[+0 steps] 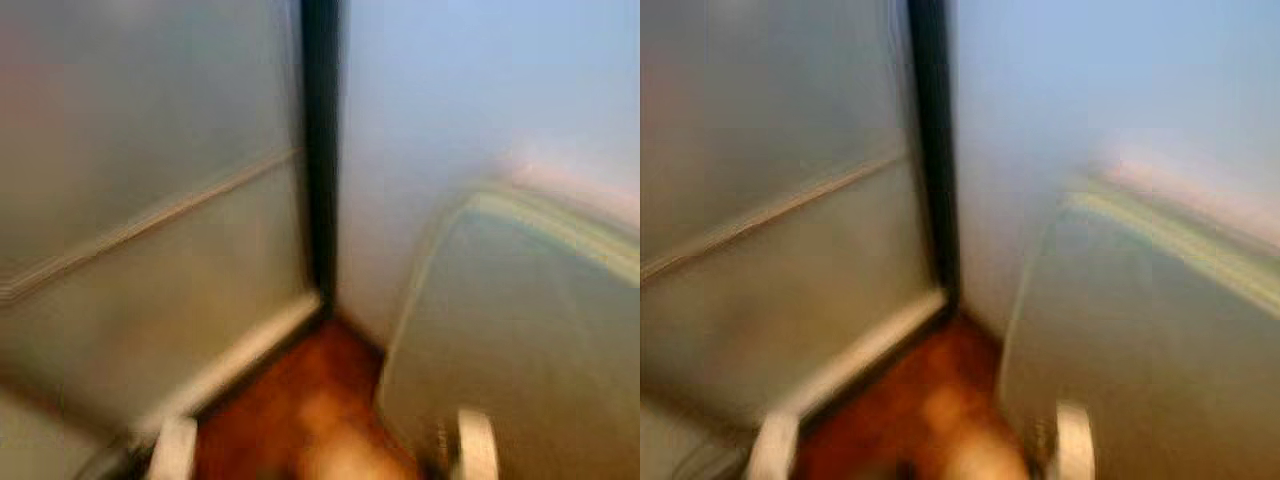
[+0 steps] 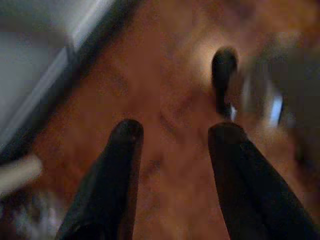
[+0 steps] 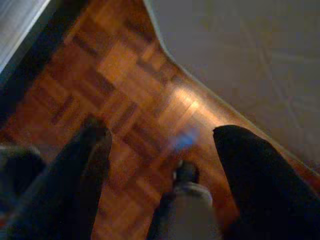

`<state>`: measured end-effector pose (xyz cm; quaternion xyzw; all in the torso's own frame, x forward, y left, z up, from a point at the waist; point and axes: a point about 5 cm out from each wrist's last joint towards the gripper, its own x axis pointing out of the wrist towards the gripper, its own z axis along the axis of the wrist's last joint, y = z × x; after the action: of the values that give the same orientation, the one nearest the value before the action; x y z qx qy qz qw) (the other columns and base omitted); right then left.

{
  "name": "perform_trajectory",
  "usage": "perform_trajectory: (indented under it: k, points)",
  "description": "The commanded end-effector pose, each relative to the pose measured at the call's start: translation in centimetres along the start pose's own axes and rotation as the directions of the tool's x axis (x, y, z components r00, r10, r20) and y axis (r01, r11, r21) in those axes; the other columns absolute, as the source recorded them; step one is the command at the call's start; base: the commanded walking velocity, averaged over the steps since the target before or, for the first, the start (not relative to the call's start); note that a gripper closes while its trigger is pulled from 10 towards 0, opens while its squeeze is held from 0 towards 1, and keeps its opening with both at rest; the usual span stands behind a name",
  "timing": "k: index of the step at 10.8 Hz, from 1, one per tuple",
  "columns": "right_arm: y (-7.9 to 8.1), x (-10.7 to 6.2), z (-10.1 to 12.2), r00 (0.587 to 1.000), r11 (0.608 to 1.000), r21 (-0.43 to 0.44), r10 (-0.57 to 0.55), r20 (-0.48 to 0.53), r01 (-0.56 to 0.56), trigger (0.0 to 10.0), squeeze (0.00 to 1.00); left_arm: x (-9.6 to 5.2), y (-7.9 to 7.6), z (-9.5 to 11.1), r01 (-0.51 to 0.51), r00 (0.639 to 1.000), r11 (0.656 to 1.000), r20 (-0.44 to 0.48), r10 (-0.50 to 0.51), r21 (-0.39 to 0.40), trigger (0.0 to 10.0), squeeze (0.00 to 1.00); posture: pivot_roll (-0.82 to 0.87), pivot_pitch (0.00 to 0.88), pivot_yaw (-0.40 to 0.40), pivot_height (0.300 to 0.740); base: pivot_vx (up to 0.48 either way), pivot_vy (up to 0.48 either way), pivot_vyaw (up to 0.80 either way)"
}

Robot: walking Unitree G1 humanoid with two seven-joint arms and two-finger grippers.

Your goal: Clean up the room

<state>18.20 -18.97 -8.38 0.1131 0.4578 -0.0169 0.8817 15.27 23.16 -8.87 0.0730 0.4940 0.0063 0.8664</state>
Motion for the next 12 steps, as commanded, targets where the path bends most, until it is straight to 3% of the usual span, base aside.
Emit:
perform_trajectory:
  k: [1,6,10,12]
  points:
    - [-0.3,-0.2,-1.3,0.999,1.0,0.012,-0.012,-0.041,0.012,10.0,0.0,0.1,0.4,0.9,-0.01,1.0,1.0,0.024,0.009,0.015,10.0,0.0,0.21,0.039,-0.001,0.74,-0.311,0.0,0.0]
    - [-0.6,-0.3,-1.2,0.999,1.0,-0.002,-0.011,-0.043,0.011,10.0,0.0,0.1,0.2,0.8,-0.006,1.0,1.0,0.024,0.006,-0.002,10.0,0.0,0.21,0.038,-0.017,0.74,-0.323,0.0,0.0]
    - [-0.6,-0.3,-1.1,0.999,1.0,-0.006,-0.011,-0.042,0.011,10.0,0.0,0.1,-0.8,0.3,-0.007,1.0,1.0,0.014,0.008,-0.027,10.0,0.0,0.21,0.052,-0.022,0.74,0.0,0.0,0.0]
    - [-0.6,-0.3,-1.0,0.999,1.0,-0.004,-0.013,-0.041,0.013,10.0,0.0,0.1,-0.9,0.2,-0.01,1.0,0.999,0.008,0.011,-0.03,10.0,0.0,0.21,0.056,-0.024,0.74,0.0,0.416,0.0]
